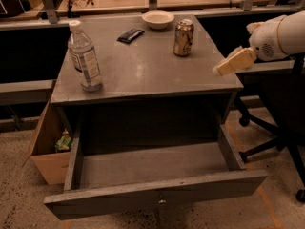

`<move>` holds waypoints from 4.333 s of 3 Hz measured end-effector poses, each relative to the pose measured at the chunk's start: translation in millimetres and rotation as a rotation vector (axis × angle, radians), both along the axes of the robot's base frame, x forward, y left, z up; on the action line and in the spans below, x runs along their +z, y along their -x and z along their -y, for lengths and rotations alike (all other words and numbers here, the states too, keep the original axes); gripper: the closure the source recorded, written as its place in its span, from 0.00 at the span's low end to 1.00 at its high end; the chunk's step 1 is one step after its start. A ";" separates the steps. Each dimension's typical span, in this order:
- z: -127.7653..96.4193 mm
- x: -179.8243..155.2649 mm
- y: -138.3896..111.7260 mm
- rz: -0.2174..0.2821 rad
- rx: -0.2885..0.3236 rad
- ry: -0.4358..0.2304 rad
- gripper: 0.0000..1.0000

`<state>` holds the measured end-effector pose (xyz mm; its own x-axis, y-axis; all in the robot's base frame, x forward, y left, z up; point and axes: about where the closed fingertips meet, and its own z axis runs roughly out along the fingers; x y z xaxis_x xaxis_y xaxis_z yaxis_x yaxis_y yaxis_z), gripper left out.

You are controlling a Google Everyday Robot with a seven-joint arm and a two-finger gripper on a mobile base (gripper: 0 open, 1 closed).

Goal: Place orange can into top drawer

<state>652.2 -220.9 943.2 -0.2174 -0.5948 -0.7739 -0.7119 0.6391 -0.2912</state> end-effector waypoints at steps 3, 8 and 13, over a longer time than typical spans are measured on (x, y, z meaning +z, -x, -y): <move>-10.5 -22.9 -86.9 0.084 -0.178 -0.363 0.00; -89.1 -50.0 -235.3 0.204 -0.117 -0.473 0.18; -101.8 -0.3 -156.2 0.084 0.131 -0.519 1.00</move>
Offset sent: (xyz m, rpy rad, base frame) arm 0.1213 0.0084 -0.0349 0.4993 -0.0944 -0.3041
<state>808.3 -119.1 942.9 -0.0919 -0.1473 -0.9848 -0.7831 0.6216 -0.0199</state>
